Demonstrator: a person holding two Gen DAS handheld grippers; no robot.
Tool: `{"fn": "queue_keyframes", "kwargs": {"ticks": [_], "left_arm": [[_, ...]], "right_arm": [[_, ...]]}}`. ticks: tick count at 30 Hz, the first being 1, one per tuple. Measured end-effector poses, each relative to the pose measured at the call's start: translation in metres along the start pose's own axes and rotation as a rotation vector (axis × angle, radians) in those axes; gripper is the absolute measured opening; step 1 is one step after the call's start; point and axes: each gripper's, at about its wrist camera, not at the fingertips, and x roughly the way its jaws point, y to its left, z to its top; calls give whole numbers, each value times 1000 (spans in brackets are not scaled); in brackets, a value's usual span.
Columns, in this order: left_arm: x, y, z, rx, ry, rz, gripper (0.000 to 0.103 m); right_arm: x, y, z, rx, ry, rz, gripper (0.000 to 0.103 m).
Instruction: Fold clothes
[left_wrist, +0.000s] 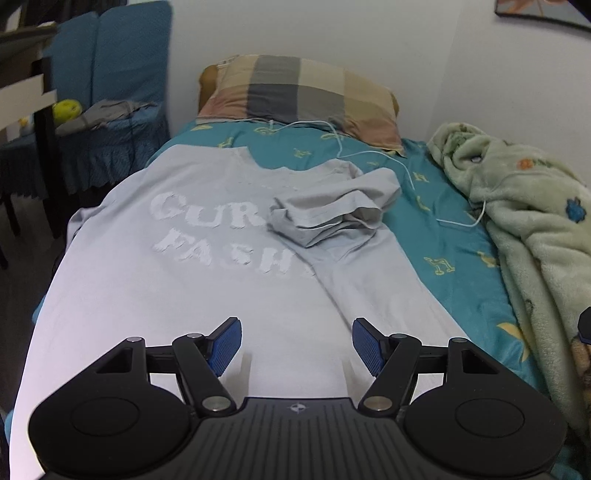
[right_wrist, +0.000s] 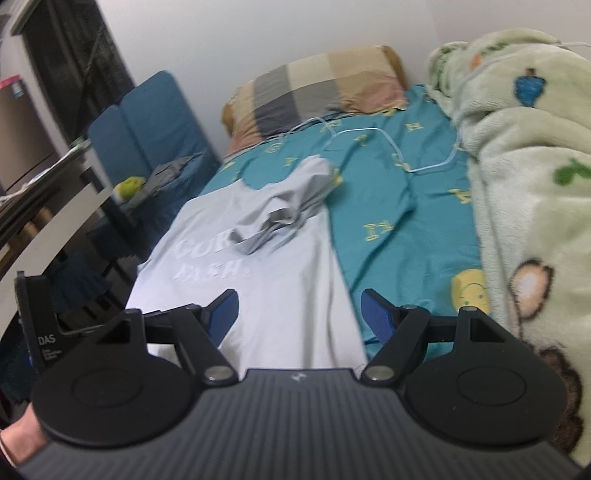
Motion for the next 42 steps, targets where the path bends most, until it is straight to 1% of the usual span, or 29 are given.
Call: {"fn": "queue_keyframes", "kwargs": {"ticks": [3,5,7,10,12,15,17,18,19,20,24,25,26,28,31,34,37,39,40,41,42], "left_arm": [[25,-22,17,83,-22,12,68],[44,-33,31,135,-66,21,66],[67,-42,44,168,-88,25,66],[100,-56,60,195,-102,15,66],[122,-65,71,213,-111,8,67],[155,-77,79,278,-87,23,67],[175,-81,84,307,-55,27,52],[185,-81,86,311,-29,25,25],[191,-77,90,291,-10,9,8],[191,-71,95,247,-14,-11,8],[173,-28,131,11,-110,-102,7],[172,-16,140,-42,-125,-106,6],[171,-4,150,-95,-140,-107,6],[176,16,168,-167,-156,-72,6],[198,39,187,-258,-127,-23,6],[227,46,193,-249,-66,47,6],[259,55,188,-236,-5,119,6],[278,61,179,-232,45,152,6],[283,65,172,-238,61,156,7],[284,68,167,-244,59,148,7],[284,70,163,-250,53,139,10]], "right_arm": [[5,-11,1,54,-9,-21,75],[8,-18,0,106,-20,-39,75],[12,-24,0,143,-26,-40,75],[20,-27,1,145,-25,-40,75],[28,-28,4,155,-18,-25,75],[41,-26,7,168,-1,14,76],[49,-24,7,153,14,18,76],[52,-24,7,152,24,22,75],[55,-24,6,150,35,26,75],[57,-24,5,156,45,30,75],[55,-21,-1,161,64,44,75],[55,-21,-3,162,68,47,75],[54,-20,-4,162,73,51,75],[54,-18,-7,158,80,54,75],[58,-16,-8,140,87,38,75],[64,-18,-9,135,94,17,75],[70,-19,-10,119,101,-1,75],[74,-19,-10,100,103,-11,76],[75,-18,-11,89,103,-13,76],[76,-17,-11,77,102,-16,75],[77,-17,-11,66,101,-20,75]]}}
